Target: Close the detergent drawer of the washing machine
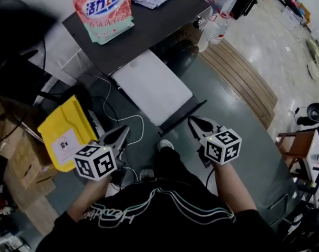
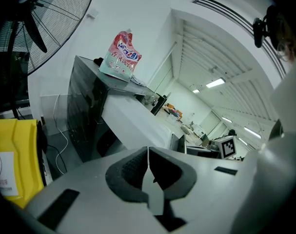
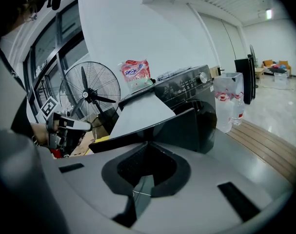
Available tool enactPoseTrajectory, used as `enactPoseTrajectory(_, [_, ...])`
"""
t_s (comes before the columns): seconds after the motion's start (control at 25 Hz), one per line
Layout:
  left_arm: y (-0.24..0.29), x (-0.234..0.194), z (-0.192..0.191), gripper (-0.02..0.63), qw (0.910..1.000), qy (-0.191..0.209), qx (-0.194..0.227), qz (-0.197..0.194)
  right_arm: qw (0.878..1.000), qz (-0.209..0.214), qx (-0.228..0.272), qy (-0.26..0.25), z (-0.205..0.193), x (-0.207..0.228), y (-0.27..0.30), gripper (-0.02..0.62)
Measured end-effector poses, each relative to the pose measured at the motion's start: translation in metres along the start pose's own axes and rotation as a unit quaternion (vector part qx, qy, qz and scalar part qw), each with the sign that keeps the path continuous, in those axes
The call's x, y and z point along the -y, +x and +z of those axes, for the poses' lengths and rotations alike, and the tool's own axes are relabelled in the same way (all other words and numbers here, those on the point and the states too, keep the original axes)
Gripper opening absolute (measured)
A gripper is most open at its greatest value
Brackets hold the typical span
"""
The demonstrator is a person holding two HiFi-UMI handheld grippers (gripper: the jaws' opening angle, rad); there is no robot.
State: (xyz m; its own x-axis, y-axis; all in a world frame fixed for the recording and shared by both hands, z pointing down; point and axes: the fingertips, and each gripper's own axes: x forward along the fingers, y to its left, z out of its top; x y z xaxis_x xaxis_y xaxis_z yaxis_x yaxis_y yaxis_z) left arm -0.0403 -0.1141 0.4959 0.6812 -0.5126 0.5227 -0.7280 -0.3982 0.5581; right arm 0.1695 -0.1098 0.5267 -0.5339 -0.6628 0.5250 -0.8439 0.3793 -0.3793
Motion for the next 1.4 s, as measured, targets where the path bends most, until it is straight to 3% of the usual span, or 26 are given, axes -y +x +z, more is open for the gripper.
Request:
enactPoseTrajectory(0.28, [0.002, -0.005, -0.001, 0.029, 0.9998, -0.014, -0.001, 0.013, 1.0, 0.005, -0.011, -0.012, 0.002, 0.001, 0.0, 0.026])
enactPoseTrajectory(0.88, [-0.024, -0.018, 0.026, 0.029, 0.9971, -0.034, 0.055, 0.041, 0.999, 0.017, -0.033, -0.004, 0.013, 0.004, 0.006, 0.025])
enactPoseTrajectory(1.16, [-0.041, -0.027, 0.031, 0.03, 0.9949, -0.046, 0.071, 0.056, 0.999, 0.029, -0.031, -0.025, 0.031, -0.006, 0.023, 0.026])
enactPoseTrajectory(1.4, [-0.057, -0.03, 0.04, 0.03, 0.9934, -0.032, 0.087, 0.067, 0.998, 0.029, -0.039, -0.025, 0.034, -0.006, 0.038, 0.026])
